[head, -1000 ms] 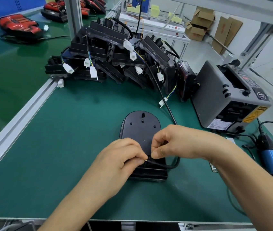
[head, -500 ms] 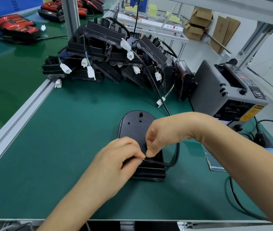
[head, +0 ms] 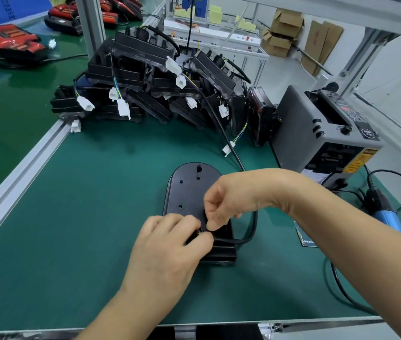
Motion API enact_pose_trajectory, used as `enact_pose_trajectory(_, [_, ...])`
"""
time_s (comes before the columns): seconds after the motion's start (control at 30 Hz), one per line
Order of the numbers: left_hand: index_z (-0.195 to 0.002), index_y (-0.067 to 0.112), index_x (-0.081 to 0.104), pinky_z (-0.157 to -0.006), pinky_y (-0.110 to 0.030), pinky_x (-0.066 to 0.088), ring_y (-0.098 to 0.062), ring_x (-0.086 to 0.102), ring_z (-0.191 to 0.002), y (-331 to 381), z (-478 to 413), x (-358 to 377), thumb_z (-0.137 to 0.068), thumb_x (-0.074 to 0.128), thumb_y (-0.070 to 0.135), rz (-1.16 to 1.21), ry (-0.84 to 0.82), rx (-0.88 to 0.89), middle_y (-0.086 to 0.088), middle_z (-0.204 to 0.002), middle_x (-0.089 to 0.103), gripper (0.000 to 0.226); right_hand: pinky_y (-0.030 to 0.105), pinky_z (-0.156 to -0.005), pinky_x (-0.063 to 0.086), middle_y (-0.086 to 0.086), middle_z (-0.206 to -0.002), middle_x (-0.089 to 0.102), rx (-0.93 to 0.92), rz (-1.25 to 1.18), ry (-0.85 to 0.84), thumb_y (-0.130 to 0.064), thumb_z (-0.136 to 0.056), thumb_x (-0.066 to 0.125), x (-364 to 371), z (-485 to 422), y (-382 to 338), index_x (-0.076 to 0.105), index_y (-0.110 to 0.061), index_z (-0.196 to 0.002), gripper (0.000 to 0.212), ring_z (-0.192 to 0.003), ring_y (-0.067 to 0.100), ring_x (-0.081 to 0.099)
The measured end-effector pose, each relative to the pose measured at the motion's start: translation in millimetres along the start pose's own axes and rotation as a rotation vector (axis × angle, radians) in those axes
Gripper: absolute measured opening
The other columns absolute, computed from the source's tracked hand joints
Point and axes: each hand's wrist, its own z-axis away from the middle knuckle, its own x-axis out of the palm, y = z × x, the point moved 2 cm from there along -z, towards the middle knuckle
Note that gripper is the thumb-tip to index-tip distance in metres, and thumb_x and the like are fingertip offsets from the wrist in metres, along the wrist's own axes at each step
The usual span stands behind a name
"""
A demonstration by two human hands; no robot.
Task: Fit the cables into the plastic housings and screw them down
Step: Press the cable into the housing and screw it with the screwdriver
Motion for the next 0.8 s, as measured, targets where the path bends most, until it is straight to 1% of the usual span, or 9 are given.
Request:
enact_pose_trajectory(0.17, [-0.079, 0.017, 0.071, -0.067, -0.032, 0.036, -0.023, 0.060, -0.068, 3.4, -0.2, -1.0, -0.078, 0.054, 0.007, -0.045, 0.012, 0.016, 0.001, -0.078, 0.064, 0.020, 0.005, -0.052, 0.040, -0.015, -0.067, 0.062, -0.037, -0.078, 0.034, -0.033, -0.083, 0.070, 2.2, 3.1, 5.9, 0.063, -0.027, -0.074, 0.013, -0.051, -0.010, 0.048])
enact_pose_trajectory(0.33, [-0.079, 0.017, 0.071, -0.066, -0.034, 0.037, -0.023, 0.060, -0.067, 3.1, -0.6, 1.9, -0.078, 0.056, 0.007, -0.049, 0.016, 0.018, 0.001, -0.079, 0.064, 0.018, 0.005, -0.050, 0.039, -0.014, -0.068, 0.061, -0.044, -0.097, 0.071, -0.032, -0.084, 0.070, 6.1, 5.3, 7.7, 0.062, -0.026, -0.073, 0.014, -0.051, -0.009, 0.048])
enact_pose_trajectory(0.37, [-0.079, 0.017, 0.071, -0.066, -0.034, 0.037, -0.023, 0.061, -0.067, 2.8, -0.5, 2.7, -0.077, 0.057, 0.007, -0.048, 0.019, 0.018, 0.001, -0.080, 0.064, 0.018, 0.006, -0.053, 0.040, -0.014, -0.069, 0.061, -0.041, -0.094, 0.080, -0.032, -0.084, 0.070, 6.7, 5.8, 7.6, 0.062, -0.026, -0.074, 0.013, -0.053, -0.008, 0.048])
enact_pose_trajectory(0.47, [-0.079, 0.017, 0.071, -0.068, -0.033, 0.036, -0.023, 0.060, -0.067, 1.1, 0.0, 4.6, -0.077, 0.055, 0.009, -0.046, 0.030, 0.022, 0.000, -0.081, 0.064, 0.018, 0.014, -0.066, 0.042, -0.013, -0.076, 0.064, -0.034, -0.105, 0.119, -0.031, -0.083, 0.070, 10.0, 8.3, 8.7, 0.064, -0.023, -0.082, 0.010, -0.065, -0.003, 0.053])
enact_pose_trajectory(0.5, [-0.078, 0.018, 0.071, -0.068, -0.032, 0.035, -0.024, 0.061, -0.067, 0.7, 0.1, 4.8, -0.078, 0.054, 0.010, -0.048, 0.030, 0.023, 0.000, -0.081, 0.064, 0.019, 0.016, -0.068, 0.042, -0.012, -0.078, 0.064, -0.037, -0.119, 0.133, -0.031, -0.083, 0.070, 11.7, 9.7, 9.5, 0.064, -0.023, -0.084, 0.010, -0.067, -0.003, 0.053])
enact_pose_trajectory(0.6, [-0.076, 0.018, 0.072, -0.067, -0.033, 0.035, -0.025, 0.062, -0.066, 0.2, -0.6, 5.2, -0.078, 0.053, 0.012, -0.059, 0.040, 0.021, -0.001, -0.080, 0.065, 0.020, 0.021, -0.078, 0.044, -0.008, -0.083, 0.067, -0.053, -0.219, 0.178, -0.030, -0.086, 0.067, 15.2, 15.2, 13.5, 0.066, -0.022, -0.087, 0.008, -0.075, 0.001, 0.056])
enact_pose_trajectory(0.7, [-0.074, 0.018, 0.072, -0.066, -0.032, 0.034, -0.025, 0.061, -0.064, 0.6, -2.1, 5.3, -0.080, 0.053, 0.013, -0.059, 0.064, 0.019, -0.001, -0.078, 0.065, 0.021, 0.016, -0.080, 0.043, -0.009, -0.085, 0.068, -0.067, -0.326, 0.198, -0.027, -0.088, 0.065, 16.7, 22.7, 19.3, 0.068, -0.024, -0.089, 0.005, -0.077, -0.002, 0.057])
enact_pose_trajectory(0.77, [-0.073, 0.018, 0.072, -0.065, -0.032, 0.035, -0.025, 0.061, -0.063, 0.3, -2.8, 5.4, -0.080, 0.052, 0.013, -0.059, 0.083, 0.022, -0.002, -0.077, 0.065, 0.021, 0.017, -0.084, 0.043, -0.013, -0.086, 0.069, -0.059, -0.350, 0.208, -0.027, -0.088, 0.065, 18.6, 26.4, 25.6, 0.070, -0.026, -0.091, 0.006, -0.081, -0.004, 0.059])
enact_pose_trajectory(0.8, [-0.072, 0.018, 0.072, -0.066, -0.032, 0.035, -0.025, 0.061, -0.063, 0.2, -3.0, 5.5, -0.080, 0.052, 0.013, -0.057, 0.092, 0.024, -0.001, -0.077, 0.065, 0.022, 0.019, -0.085, 0.045, -0.015, -0.087, 0.069, -0.041, -0.350, 0.239, -0.028, -0.088, 0.065, 18.8, 28.6, 31.1, 0.070, -0.028, -0.091, 0.006, -0.082, -0.004, 0.060])
